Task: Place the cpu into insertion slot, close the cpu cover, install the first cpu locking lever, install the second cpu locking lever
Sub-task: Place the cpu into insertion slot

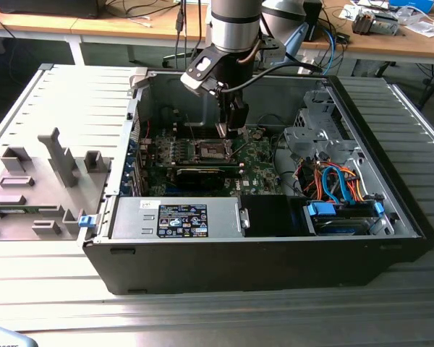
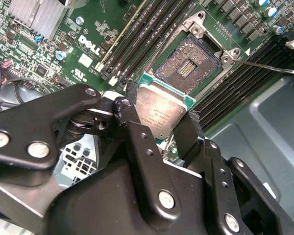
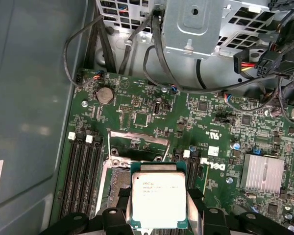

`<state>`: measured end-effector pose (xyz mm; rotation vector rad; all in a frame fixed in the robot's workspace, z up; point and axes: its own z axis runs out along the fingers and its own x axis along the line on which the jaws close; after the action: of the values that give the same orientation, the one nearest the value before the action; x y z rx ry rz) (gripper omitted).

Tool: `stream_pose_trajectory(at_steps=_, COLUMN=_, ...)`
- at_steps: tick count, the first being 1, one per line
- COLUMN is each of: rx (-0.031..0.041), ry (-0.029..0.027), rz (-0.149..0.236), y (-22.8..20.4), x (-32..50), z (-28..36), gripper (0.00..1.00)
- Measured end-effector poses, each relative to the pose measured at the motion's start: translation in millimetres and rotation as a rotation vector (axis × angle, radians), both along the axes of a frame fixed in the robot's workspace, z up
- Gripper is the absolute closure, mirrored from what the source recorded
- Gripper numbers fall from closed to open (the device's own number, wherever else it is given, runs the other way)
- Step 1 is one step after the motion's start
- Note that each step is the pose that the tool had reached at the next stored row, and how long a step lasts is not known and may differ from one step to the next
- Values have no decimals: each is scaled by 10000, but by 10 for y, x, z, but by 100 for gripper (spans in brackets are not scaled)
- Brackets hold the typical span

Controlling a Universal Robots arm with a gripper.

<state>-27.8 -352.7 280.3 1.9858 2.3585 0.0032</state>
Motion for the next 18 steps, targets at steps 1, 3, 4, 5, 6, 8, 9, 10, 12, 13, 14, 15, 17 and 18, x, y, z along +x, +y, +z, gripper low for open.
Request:
stream_pose_trajectory(at_steps=1, rx=0, ry=-1, rz=-8, y=0, x=0, z=0, gripper=46)
stream_pose_trajectory(at_steps=3, rx=0, ry=-1, rz=-20, y=0, x=0, z=0, gripper=46)
stream_pose_trajectory(at_steps=4, rx=0, ry=-1, rz=-25, y=0, x=0, z=0, gripper=46)
stream_pose_trajectory(at_steps=5, rx=1, ry=-1, rz=-30, y=0, x=0, z=0, gripper=46)
stream_pose_trajectory(at_steps=6, rx=0, ry=-1, rz=-37, y=0, x=0, z=0, gripper=46)
stream_pose_trajectory(at_steps=8, rx=0, ry=-1, rz=-46, y=0, x=0, z=0, gripper=46)
stream_pose_trajectory(at_steps=9, rx=1, ry=0, rz=-54, y=0, x=0, z=0, gripper=46)
stream_pose_trajectory(at_steps=10, rx=0, ry=-1, rz=-62, y=0, x=0, z=0, gripper=46)
stream_pose_trajectory(at_steps=12, rx=0, ry=-1, rz=-70, y=0, x=0, z=0, gripper=46)
stream_pose_trajectory(at_steps=13, rx=0, ry=-1, rz=-78, y=0, x=0, z=0, gripper=46)
stream_pose_trajectory(at_steps=14, rx=0, ry=-1, rz=-81, y=0, x=0, z=0, gripper=46)
stream_pose_trajectory(at_steps=15, rx=0, ry=-1, rz=-85, y=0, x=0, z=0, gripper=46)
stream_pose_trajectory(at_steps=17, rx=0, ry=-1, rz=-99, y=0, x=1, z=0, gripper=46)
stream_pose_trajectory(at_steps=18, rx=0, ry=-1, rz=-109, y=0, x=0, z=0, gripper=46)
